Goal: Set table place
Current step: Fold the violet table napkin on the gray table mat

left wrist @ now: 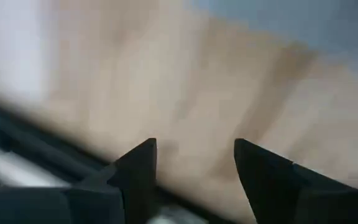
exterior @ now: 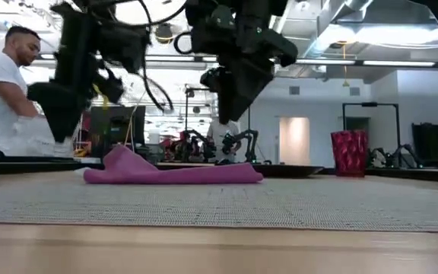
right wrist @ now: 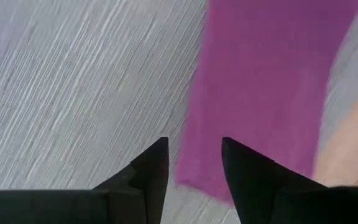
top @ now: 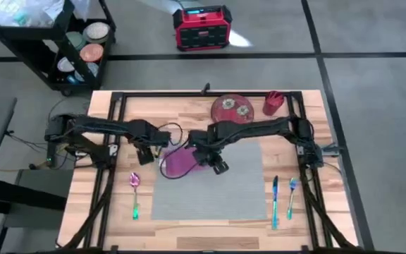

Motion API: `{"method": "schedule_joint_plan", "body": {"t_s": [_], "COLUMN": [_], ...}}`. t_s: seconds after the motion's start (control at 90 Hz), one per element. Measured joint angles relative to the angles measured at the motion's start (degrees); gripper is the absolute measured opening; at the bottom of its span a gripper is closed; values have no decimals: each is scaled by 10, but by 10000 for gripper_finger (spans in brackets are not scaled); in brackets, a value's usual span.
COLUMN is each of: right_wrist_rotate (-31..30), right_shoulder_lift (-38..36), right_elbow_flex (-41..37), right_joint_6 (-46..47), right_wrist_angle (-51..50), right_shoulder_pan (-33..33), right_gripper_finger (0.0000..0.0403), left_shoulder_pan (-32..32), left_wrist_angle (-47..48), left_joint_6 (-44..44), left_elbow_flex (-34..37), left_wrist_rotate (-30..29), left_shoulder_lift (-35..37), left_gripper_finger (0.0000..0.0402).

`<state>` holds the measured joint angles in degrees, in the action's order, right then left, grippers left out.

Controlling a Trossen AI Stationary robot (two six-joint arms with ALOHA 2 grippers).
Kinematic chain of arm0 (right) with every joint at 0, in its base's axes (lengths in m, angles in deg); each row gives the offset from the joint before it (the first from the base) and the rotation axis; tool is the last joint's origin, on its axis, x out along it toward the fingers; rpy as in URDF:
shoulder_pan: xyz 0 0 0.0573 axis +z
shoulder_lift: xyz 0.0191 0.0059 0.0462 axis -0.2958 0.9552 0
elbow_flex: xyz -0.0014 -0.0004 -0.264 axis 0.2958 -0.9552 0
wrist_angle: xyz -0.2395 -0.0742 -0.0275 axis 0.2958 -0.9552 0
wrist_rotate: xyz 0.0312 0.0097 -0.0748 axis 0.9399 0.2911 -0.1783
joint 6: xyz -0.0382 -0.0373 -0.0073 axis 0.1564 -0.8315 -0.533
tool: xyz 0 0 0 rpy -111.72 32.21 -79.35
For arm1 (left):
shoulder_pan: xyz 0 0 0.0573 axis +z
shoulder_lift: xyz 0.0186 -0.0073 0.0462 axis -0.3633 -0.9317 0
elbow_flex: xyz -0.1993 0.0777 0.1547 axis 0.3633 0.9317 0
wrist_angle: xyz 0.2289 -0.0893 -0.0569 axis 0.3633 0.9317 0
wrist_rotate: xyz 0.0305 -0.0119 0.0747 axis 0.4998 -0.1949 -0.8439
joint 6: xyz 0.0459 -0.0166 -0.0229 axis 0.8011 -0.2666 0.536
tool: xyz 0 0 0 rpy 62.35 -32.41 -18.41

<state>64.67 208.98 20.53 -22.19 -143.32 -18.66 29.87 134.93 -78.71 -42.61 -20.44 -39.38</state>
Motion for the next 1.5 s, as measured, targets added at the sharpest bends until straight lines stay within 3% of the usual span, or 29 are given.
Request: {"method": "schedule_joint_plan", "body": {"t_s": [0.244,0.422,0.8,1.144,1.5], "right_wrist_rotate": [14,54,61,34,39], "right_shoulder_lift": [13,34,107,32,83], "right_elbow_flex": [0,1,-1,1,0], "right_joint_6": [2,14,41,30,30], "right_wrist_angle": [21,16,-41,-31,-26], "right_shoulder_pan": [-18,-20,-20,-28,-43], "right_gripper_finger": [134,134,134,134,134], "left_shoulder_pan": [35,35,35,35,35], "left_wrist_angle": [80,75,49,25,25], "left_joint_6": [-125,-196,-188,-148,-150], "left_elbow_flex": [15,15,15,16,16], "left_wrist_rotate": [-14,-14,-13,-13,-13], "left_shoulder_lift": [207,275,237,208,211], "left_gripper_finger": [184,179,178,178,178]}}
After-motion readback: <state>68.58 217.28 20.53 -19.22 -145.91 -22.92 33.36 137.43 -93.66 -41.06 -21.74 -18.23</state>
